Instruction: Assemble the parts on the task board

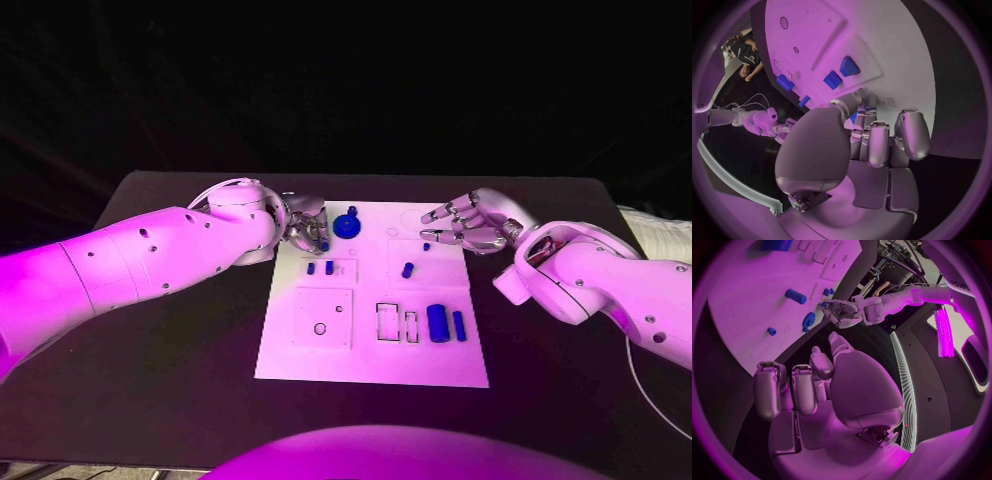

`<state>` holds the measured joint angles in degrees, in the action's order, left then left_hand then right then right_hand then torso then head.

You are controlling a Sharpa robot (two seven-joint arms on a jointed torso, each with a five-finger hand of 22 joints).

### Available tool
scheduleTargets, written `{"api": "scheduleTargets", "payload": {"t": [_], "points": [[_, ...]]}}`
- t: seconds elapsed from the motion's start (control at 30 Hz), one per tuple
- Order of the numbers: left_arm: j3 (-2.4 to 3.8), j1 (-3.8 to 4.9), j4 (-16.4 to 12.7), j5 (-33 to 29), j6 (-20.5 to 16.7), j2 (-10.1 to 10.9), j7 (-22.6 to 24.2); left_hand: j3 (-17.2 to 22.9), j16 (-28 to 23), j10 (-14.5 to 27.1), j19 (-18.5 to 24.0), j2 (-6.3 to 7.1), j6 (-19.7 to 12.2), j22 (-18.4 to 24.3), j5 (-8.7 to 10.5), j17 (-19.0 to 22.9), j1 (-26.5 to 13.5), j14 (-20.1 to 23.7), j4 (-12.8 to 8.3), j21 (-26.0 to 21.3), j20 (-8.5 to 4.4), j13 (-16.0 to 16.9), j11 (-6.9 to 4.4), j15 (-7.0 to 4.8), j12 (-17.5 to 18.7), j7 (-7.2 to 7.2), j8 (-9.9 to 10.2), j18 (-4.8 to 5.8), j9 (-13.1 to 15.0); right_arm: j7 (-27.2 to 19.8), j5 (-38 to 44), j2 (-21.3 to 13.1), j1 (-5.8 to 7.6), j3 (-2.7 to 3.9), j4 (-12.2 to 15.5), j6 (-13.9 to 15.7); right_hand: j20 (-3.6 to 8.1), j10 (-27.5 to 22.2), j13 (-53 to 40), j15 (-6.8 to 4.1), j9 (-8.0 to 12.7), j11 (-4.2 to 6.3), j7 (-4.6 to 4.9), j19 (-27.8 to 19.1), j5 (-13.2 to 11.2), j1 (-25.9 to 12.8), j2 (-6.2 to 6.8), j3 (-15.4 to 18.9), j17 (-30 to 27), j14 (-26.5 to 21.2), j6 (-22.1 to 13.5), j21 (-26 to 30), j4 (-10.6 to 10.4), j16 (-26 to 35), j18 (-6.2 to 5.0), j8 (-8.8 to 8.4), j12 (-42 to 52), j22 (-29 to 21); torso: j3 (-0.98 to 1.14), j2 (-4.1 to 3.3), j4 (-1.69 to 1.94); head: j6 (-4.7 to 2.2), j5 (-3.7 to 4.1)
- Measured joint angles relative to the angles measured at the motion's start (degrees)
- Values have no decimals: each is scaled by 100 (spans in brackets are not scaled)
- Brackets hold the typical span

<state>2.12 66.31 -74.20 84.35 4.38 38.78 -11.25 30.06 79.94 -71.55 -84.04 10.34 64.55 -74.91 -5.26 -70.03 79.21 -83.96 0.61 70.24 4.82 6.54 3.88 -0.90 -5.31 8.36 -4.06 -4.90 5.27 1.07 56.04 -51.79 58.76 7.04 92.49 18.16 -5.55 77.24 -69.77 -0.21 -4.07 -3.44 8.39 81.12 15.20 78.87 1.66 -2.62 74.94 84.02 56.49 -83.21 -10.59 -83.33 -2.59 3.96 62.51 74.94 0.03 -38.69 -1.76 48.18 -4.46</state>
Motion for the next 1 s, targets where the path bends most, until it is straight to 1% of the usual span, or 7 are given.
{"api": "scheduleTargets", "payload": {"t": [0.47,0.63,0.67,0.73,0.8,0.87,1.0], "points": [[5,0,34,-6,-11,2,3,0,0,32,0,23,-130,0,0,22,-23,-9,0,0,0,0,32,33,67,64,34,0,-68,0,0,-3,0,0,-1,1,0,0,27,0,0,0,0,0,0,0,0,0,-1,0,0,0,0,0,0,0,0,-1,-1,3,3,1,10],[8,3,59,-9,-47,30,20,25,0,53,0,23,-473,0,0,44,-23,0,-22,-37,42,1,92,42,120,81,34,0,-158,0,-1,-3,0,0,-20,4,-13,-283,444,0,3,-9,-2,-211,0,0,0,0,-1,0,-3,175,0,203,-5,0,-587,-9,-4,4,3,-3,14],[9,4,63,-9,-70,49,27,56,-19,97,18,23,-575,0,0,134,-23,0,-21,-173,61,-2,101,42,143,85,34,0,-166,0,-1,-3,0,0,-33,5,-13,-468,735,0,8,-13,-12,-338,0,1,-1,0,-27,0,-14,283,0,337,-84,0,-973,-104,-3,5,3,-6,17],[11,6,63,-10,-119,88,39,162,-142,231,87,62,-692,0,0,358,19,0,-49,-456,84,-51,90,42,172,49,34,0,-167,-4,-1,-3,0,0,-59,10,-11,-947,1575,-15,9,-45,-6,-814,0,40,-40,0,-565,-15,-79,732,0,873,-273,0,-2066,-705,-4,5,1,-13,23],[10,5,50,-21,-191,156,49,318,-323,336,213,51,-736,0,0,669,104,13,-109,-817,79,-103,106,54,204,59,34,0,-160,-23,-3,-9,0,0,-100,20,-24,-1347,2141,-37,9,-51,-6,-1672,0,94,-12,-26,-1713,-368,-80,1630,-26,1988,-520,0,-2749,-1856,-6,6,0,-16,27],[5,0,21,-53,-267,235,57,446,-687,498,433,81,-711,38,0,1257,130,198,-142,-1431,92,-139,146,112,181,82,34,-147,-149,-54,-8,-36,0,0,-134,32,-56,-1510,2656,16,9,-63,-5,-2434,0,224,34,-73,-2918,-795,-79,2659,-73,3333,-723,0,-3268,-2999,-7,7,0,-21,34],[3,-5,-66,-331,-504,448,108,602,-956,554,574,81,-565,167,0,1654,130,308,-188,-1844,102,-159,165,122,101,101,-18,-184,-133,-128,-22,-110,0,0,-220,68,-156,-1712,3499,113,9,-173,72,-2798,0,420,98,-229,-3791,-1251,-70,3556,-112,4667,-760,0,-4090,-3736,-7,10,0,-41,57]]}}
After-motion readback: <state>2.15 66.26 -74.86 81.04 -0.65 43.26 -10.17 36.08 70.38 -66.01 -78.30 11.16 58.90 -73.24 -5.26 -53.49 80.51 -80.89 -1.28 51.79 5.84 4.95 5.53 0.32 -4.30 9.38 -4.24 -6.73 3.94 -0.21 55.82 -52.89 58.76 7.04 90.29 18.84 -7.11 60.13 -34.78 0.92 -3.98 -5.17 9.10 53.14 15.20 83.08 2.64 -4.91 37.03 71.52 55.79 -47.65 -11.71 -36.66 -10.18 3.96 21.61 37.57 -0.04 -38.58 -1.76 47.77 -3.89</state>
